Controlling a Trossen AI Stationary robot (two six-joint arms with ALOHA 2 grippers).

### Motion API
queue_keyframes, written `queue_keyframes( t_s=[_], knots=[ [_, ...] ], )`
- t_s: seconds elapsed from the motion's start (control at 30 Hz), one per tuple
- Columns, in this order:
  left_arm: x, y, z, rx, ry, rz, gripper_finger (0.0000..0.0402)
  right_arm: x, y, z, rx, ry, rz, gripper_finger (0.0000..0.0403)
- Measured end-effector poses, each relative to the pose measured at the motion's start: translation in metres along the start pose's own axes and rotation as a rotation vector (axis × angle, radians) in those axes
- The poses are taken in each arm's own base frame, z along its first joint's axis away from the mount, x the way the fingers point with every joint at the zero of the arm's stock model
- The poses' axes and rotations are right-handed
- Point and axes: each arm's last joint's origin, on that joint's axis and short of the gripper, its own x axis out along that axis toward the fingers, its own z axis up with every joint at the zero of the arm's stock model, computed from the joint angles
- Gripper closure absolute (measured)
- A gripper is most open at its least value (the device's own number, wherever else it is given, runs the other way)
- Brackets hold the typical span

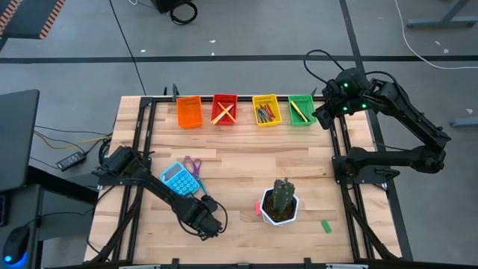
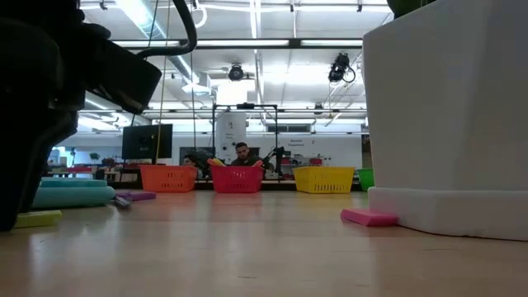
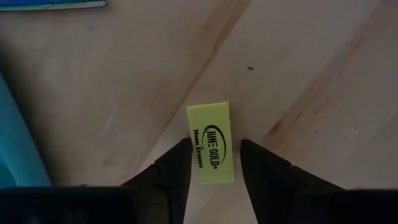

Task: Sort crayons/erasers/pens/pencils in bins
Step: Put the yellow eraser into the orange bin

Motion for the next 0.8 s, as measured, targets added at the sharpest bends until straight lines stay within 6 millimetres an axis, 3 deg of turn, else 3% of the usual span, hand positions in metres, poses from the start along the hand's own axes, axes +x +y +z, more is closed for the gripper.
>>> queue_keyframes(
  t_s=[0.47,0.8],
  knots=[
    [-0.001,0.003,0.003,-0.008,0.028,-0.006,0.03,0.0,0.0,0.0,-0.019,0.0,0.0,0.0274],
    [-0.017,0.001,0.014,0.01,0.046,0.023,0.0312,0.0,0.0,0.0,-0.035,-0.001,0.001,0.0273]
  ],
)
